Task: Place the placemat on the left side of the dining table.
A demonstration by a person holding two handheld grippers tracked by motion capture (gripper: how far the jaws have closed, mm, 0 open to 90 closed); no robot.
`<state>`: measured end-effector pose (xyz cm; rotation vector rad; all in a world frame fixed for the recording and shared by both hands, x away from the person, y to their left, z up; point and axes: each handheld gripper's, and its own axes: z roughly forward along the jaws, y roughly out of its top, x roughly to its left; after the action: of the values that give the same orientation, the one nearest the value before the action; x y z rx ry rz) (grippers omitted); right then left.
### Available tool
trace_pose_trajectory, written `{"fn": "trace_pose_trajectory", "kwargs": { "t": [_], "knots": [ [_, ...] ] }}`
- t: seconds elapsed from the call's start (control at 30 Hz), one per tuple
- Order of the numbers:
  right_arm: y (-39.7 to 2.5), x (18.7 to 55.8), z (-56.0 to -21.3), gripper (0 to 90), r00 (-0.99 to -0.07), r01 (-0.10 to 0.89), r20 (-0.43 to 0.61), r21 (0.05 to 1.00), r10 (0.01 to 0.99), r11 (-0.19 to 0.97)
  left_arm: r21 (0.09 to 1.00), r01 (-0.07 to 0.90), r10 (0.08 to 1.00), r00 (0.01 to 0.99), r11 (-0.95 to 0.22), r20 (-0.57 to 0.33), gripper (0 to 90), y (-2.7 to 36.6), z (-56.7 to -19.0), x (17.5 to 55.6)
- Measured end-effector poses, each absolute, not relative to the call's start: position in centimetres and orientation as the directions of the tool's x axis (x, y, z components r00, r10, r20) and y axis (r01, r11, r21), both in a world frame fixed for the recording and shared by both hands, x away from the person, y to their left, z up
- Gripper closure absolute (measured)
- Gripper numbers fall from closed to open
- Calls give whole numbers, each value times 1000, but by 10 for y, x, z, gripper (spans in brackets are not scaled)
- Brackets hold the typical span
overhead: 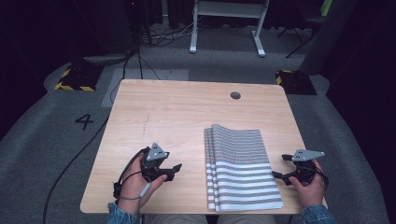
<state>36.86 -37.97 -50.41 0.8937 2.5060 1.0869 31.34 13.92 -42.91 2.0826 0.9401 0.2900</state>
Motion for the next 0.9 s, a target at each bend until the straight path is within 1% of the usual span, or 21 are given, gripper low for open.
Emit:
{"fn": "trace_pose_trajectory", "kwargs": {
  "t": [0.13, 0.3, 0.37, 0.53, 0.63, 0.7, 0.9],
  "knots": [
    [-380, 369, -504, 90, -774, 433, 2, 730, 633, 528, 774, 498, 681, 722, -390, -122, 349, 126, -426, 314],
    [-380, 369, -504, 90, -774, 433, 2, 730, 633, 528, 779, 488, 674, 729, -394, -116, 345, 104, -423, 313],
    [-380, 369, -504, 91, -774, 435, 4, 730, 633, 527, 782, 495, 658, 738, -378, -149, 345, 93, -424, 315],
    [-380, 369, -504, 93, -774, 434, 4, 732, 634, 526, 778, 481, 629, 764, -405, -146, 340, 71, -427, 316],
    [-380, 369, -504, 93, -774, 434, 4, 732, 634, 525, 777, 486, 620, 768, -400, -161, 329, 58, -432, 319],
    [-380, 369, -504, 93, -774, 434, 4, 732, 634, 525, 770, 505, 603, 772, -390, -201, 326, 48, -440, 323],
    [-380, 369, -504, 93, -773, 435, 4, 732, 634, 525, 745, 522, 584, 781, -414, -223, 324, 30, -456, 330]
  ]
}}
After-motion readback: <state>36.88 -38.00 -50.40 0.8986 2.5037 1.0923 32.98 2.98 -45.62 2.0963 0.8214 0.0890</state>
